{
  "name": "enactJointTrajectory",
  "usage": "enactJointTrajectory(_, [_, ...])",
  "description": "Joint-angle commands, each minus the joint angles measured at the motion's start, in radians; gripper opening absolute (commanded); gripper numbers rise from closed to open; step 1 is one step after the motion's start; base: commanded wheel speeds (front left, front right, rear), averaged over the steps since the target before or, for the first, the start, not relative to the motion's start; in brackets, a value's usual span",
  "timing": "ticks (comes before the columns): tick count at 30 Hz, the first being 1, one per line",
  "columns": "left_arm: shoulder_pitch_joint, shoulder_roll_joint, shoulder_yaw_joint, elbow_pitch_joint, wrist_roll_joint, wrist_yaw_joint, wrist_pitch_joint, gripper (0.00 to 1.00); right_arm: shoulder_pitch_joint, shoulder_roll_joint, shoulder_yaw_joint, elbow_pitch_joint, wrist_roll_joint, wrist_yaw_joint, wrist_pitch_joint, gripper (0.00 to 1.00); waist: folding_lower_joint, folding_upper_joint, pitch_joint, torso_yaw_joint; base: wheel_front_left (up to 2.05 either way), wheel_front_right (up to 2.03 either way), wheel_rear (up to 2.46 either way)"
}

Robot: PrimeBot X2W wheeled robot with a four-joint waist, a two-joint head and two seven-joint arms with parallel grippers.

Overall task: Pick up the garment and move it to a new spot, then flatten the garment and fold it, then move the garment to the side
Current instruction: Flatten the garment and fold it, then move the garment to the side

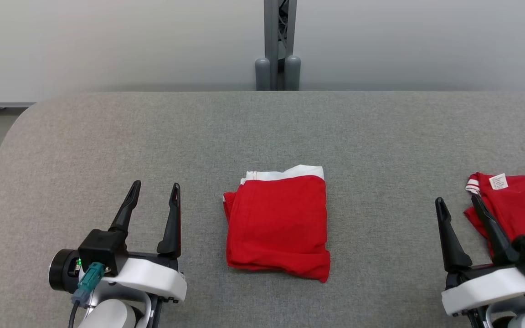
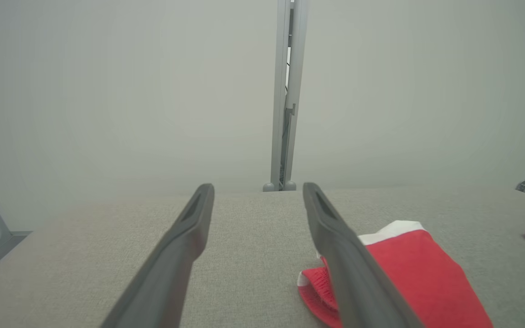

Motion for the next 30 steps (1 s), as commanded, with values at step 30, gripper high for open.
enactJointTrajectory(30, [0.01,0.014,0.027,0.002,-0.021,-0.004,0.005,1.0,0.104,0.008,0.046,-0.057,0.012,0.0,0.166,1.0,0.0,-0.0001,-0.004,0.053,0.0,0.0,0.0])
